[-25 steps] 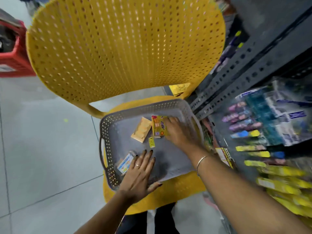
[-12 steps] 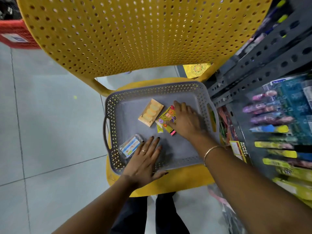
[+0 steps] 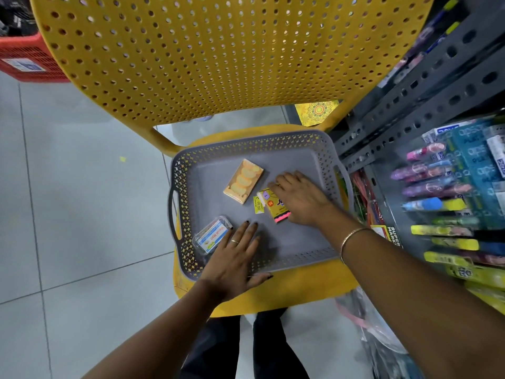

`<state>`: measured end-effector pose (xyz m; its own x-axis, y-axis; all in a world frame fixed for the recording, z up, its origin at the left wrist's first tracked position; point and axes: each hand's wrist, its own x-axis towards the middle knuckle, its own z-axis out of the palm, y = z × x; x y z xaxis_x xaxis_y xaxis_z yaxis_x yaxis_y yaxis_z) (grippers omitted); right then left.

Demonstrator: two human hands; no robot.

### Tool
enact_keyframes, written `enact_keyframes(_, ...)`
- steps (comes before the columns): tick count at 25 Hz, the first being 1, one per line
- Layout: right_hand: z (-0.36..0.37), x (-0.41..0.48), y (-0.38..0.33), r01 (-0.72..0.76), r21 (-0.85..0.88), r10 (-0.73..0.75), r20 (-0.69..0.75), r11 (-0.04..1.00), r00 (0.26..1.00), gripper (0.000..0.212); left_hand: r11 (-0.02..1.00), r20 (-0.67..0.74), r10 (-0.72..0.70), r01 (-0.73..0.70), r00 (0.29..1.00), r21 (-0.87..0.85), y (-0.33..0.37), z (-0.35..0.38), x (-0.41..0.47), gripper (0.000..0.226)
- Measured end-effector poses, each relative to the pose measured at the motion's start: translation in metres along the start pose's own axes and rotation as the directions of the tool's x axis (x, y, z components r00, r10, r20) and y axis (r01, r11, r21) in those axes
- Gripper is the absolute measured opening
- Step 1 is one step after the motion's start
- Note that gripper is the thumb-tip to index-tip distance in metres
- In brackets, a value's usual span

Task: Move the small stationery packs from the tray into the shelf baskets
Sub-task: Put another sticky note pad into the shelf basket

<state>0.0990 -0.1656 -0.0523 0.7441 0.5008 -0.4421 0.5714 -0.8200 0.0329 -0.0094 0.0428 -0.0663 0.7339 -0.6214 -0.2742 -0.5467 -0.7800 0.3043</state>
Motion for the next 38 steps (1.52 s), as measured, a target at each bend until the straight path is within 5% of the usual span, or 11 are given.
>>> enact_keyframes(6, -0.02, -0.034, 0.011, -0.219, 0.344, 0.228, 0.013, 0.913, 0.974, 0.086, 0.994, -0.03, 0.029, -0.026, 0.999, 0.105, 0.001, -0.017, -0.002, 0.085)
enact_keyframes(11, -0.108, -0.074, 0.019, -0.296, 0.409, 0.365, -0.1, 0.863, 0.925, 0.079, 0.992, -0.103, 0.071, -0.06, 0.992, 0.107, -0.005, -0.08, 0.011, 0.088)
enact_keyframes(18, -0.286, -0.177, 0.035, -0.479, 0.476, 0.639, -0.262, 0.738, 0.724, 0.077, 0.954, -0.294, 0.295, -0.263, 0.909, 0.143, 0.035, -0.226, 0.052, 0.083)
enact_keyframes(23, -0.382, -0.274, 0.054, -0.594, 0.52, 0.789, -0.371, 0.613, 0.49, 0.068, 0.848, -0.409, 0.529, -0.445, 0.744, 0.287, 0.104, -0.318, 0.085, 0.085)
enact_keyframes(27, -0.401, -0.372, 0.066, -0.717, 0.56, 0.905, -0.33, 0.416, 0.268, 0.059, 0.732, -0.479, 0.673, -0.6, 0.563, 0.323, 0.191, -0.368, 0.1, 0.081)
enact_keyframes(34, -0.337, -0.54, 0.04, -0.821, 0.567, 0.994, -0.108, 0.058, -0.004, 0.058, 0.304, -0.329, 0.93, -0.841, 0.161, 0.447, 0.35, -0.33, 0.047, 0.08)
enact_keyframes(36, -0.315, -0.581, 0.022, -0.828, 0.56, 0.997, -0.04, -0.033, -0.067, 0.059, 0.22, -0.279, 0.955, -0.862, 0.096, 0.456, 0.384, -0.31, 0.032, 0.076)
enact_keyframes(38, -0.292, -0.617, 0.007, -0.822, 0.559, 0.992, 0.02, -0.112, -0.122, 0.062, 0.197, -0.21, 0.971, -0.884, 0.115, 0.424, 0.409, -0.292, 0.024, 0.074)
